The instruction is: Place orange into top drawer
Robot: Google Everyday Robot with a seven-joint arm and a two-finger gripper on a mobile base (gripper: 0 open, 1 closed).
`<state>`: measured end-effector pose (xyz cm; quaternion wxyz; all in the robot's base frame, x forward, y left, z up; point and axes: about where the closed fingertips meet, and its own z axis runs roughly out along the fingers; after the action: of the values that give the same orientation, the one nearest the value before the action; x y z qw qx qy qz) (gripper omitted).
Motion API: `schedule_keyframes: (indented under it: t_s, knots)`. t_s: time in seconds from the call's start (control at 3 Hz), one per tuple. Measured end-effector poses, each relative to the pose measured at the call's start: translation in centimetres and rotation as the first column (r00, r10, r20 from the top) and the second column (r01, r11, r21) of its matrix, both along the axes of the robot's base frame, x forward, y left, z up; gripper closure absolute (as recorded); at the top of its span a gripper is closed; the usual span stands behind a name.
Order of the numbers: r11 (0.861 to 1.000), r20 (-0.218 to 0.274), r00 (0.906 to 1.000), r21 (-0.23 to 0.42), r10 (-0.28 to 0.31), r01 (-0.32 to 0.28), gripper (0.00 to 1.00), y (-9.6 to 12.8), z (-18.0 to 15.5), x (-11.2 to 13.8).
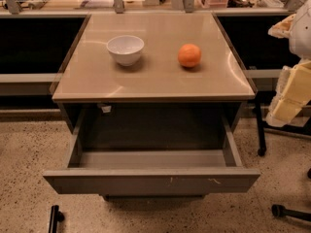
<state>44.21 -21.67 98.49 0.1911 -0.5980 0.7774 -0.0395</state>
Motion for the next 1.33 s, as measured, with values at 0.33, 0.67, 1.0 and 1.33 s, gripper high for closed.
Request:
schedule_keyframes:
  t_s: [0.33, 0.67, 1.0, 1.33]
  knots:
    - [0.997, 0.044, 0.9990, 0.076, 0.003, -0.007, 0.00, -1.1, 0.1, 2.1]
    - [0.979, 0.047, 0.9987, 0.202, 0.020, -0.029, 0.00, -2.3, -1.3, 7.3]
    - [0.962, 0.006, 0.9998, 0.273, 0.020, -0.021, 0.00, -3.2, -3.4, 13.1]
    - [0.958, 0.044, 0.9990, 0.285, 0.008, -0.020, 0.00, -3.8, -2.6, 15.0]
